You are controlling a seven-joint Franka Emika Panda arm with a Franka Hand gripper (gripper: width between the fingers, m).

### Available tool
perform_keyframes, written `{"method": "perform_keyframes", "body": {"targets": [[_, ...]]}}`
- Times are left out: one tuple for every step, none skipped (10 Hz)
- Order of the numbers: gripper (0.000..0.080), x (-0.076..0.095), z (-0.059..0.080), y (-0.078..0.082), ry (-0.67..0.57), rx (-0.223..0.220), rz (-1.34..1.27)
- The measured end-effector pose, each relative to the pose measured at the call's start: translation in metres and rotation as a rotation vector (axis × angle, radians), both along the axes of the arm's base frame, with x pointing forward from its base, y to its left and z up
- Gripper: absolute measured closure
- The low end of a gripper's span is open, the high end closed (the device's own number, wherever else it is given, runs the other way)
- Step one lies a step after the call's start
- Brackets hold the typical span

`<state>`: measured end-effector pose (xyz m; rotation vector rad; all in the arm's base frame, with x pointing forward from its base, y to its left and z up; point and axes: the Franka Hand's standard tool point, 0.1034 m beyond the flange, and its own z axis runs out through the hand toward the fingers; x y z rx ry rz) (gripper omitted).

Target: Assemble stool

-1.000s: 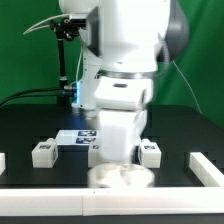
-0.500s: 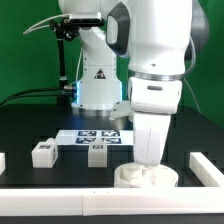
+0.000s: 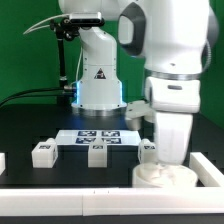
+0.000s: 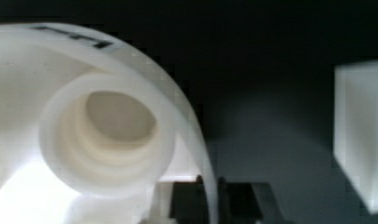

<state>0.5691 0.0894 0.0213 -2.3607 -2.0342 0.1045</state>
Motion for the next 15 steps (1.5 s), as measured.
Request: {"method": "perform_keyframes", "body": {"targets": [[0.0772, 0.0002, 0.0000, 0.0065, -0.003, 0.005, 0.012], [0.0772, 0.0002, 0.0001, 0.0059, 0.005, 0.001, 0.014], [0.0772, 0.0005, 0.0004, 0.0057, 0.015, -0.001, 0.015], [0.0772, 0.0006, 0.0005, 0.0055, 0.016, -0.002, 0.014], [0.0772, 0.0005, 0.0005, 0.0053, 0.016, -0.001, 0.011], [0.0772, 0.0005, 0.0005, 0.0053, 0.016, -0.001, 0.011], [0.0772, 0.0003, 0.0001, 0.0051, 0.017, -0.001, 0.010], [0.0516, 0.0002, -0.0001, 0.0050, 0.017, -0.002, 0.010], [0.0516, 0.0001, -0.0003, 0.0049, 0.018, -0.002, 0.010], [0.0338, 0.0001, -0.0005, 0.0048, 0.018, -0.002, 0.010], [0.0338, 0.0000, -0.0007, 0.0047, 0.018, -0.002, 0.010], [0.0195, -0.0001, -0.0008, 0.0046, 0.018, -0.002, 0.010], [0.0164, -0.0001, -0.0009, 0.0045, 0.018, -0.002, 0.010], [0.0164, -0.0001, -0.0009, 0.0044, 0.019, -0.002, 0.010], [0.0152, -0.0001, -0.0010, 0.0044, 0.019, -0.002, 0.010]]}}
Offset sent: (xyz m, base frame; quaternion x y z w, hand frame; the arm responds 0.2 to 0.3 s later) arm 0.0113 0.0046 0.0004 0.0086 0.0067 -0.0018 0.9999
